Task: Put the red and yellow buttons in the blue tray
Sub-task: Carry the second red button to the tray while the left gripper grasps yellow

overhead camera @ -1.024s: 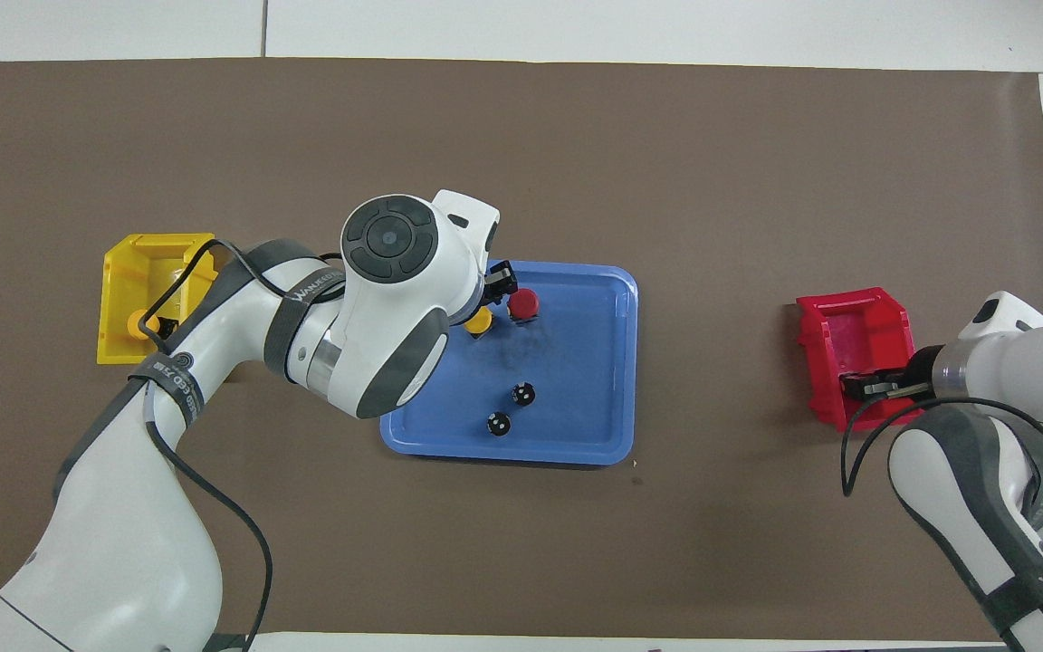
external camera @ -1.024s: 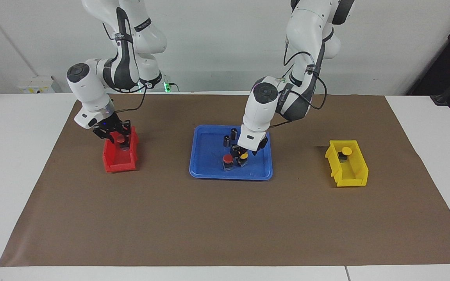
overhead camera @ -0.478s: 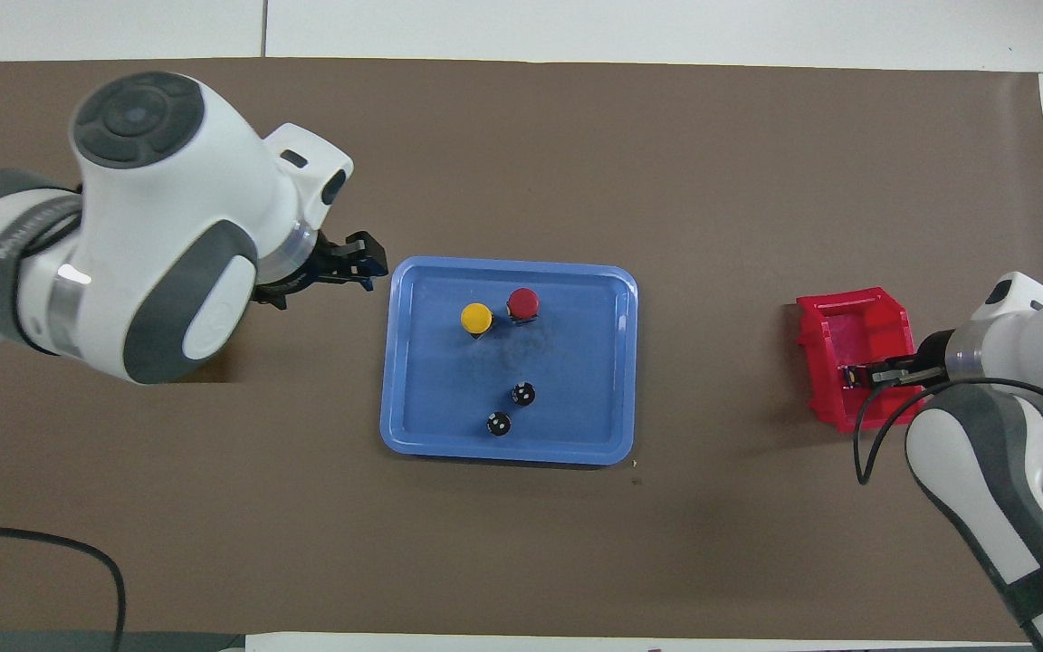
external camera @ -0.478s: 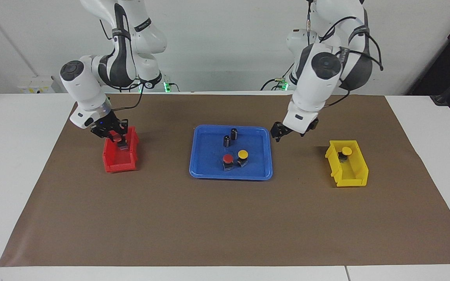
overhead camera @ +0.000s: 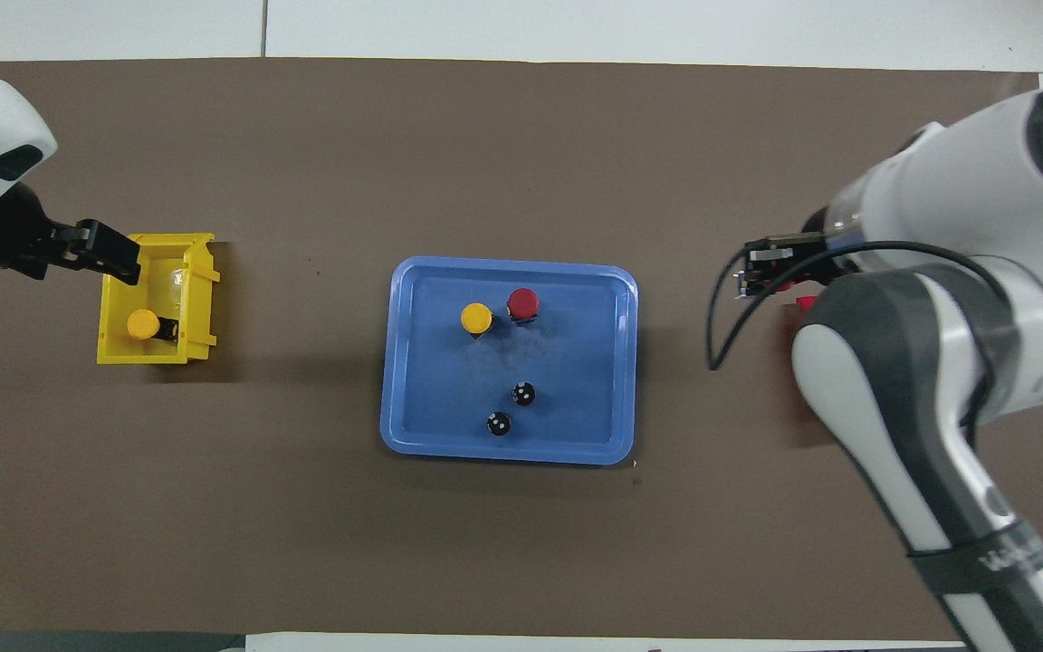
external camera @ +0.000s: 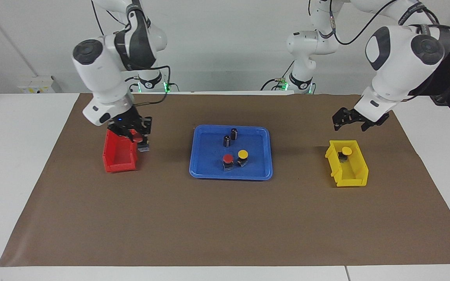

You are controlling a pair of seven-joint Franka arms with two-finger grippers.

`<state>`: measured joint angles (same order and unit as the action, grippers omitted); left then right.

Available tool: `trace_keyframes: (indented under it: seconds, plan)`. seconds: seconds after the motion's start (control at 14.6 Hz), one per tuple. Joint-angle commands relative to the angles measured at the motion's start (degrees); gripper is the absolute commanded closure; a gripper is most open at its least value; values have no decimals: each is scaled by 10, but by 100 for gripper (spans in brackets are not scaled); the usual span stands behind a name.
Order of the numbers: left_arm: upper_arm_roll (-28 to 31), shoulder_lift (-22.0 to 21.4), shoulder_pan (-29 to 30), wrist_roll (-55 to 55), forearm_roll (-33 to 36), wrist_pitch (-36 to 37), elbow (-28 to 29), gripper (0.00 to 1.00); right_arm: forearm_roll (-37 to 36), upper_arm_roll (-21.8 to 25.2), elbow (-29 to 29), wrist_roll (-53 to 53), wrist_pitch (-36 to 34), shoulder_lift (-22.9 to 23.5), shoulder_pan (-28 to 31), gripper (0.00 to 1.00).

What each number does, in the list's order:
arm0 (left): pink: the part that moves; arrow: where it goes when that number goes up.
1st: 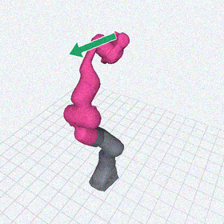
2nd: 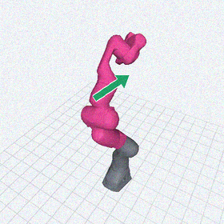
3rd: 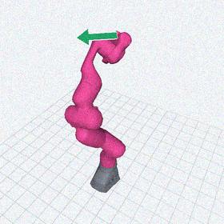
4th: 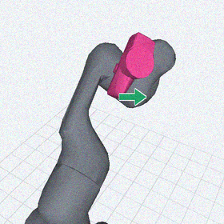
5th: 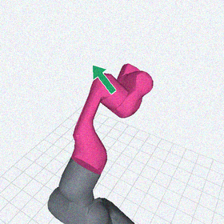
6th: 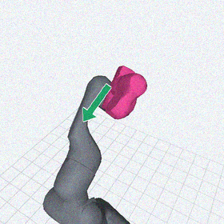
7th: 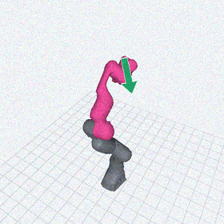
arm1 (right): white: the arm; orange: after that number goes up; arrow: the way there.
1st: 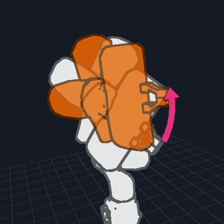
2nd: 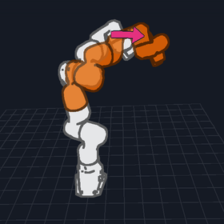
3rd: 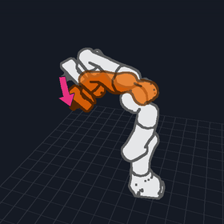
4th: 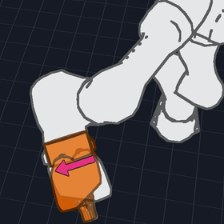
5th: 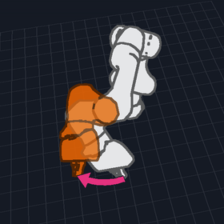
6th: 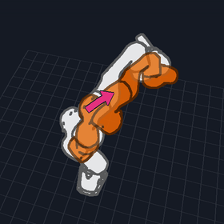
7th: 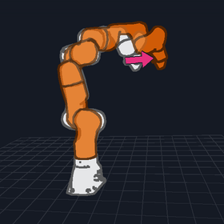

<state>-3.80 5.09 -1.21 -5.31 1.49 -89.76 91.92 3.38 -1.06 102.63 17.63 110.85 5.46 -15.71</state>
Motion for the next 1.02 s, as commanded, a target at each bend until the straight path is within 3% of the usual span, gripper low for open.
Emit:
trace_keyframes:
  seconds: [0.0,0.2,0.34,0.48,0.68,0.96]
  plan:
    - [-7,-2,39,-52,12,4,1,0,1,3,-32,88,49,62,-48,74]
    - [-7,-39,48,-44,-1,-122,113,0,-2,4,-30,121,96,105,-89,74]
    - [-6,-45,49,-41,-1,-197,179,0,-9,3,-10,128,122,110,-93,73]
    - [-6,-40,52,-40,-1,-237,208,5,-11,3,9,129,135,110,-93,73]
    - [-5,-37,56,-41,-1,-304,261,21,-18,3,36,129,164,118,-93,72]
    - [-6,-33,63,-39,-3,-334,294,27,-19,3,42,131,172,131,-104,68]
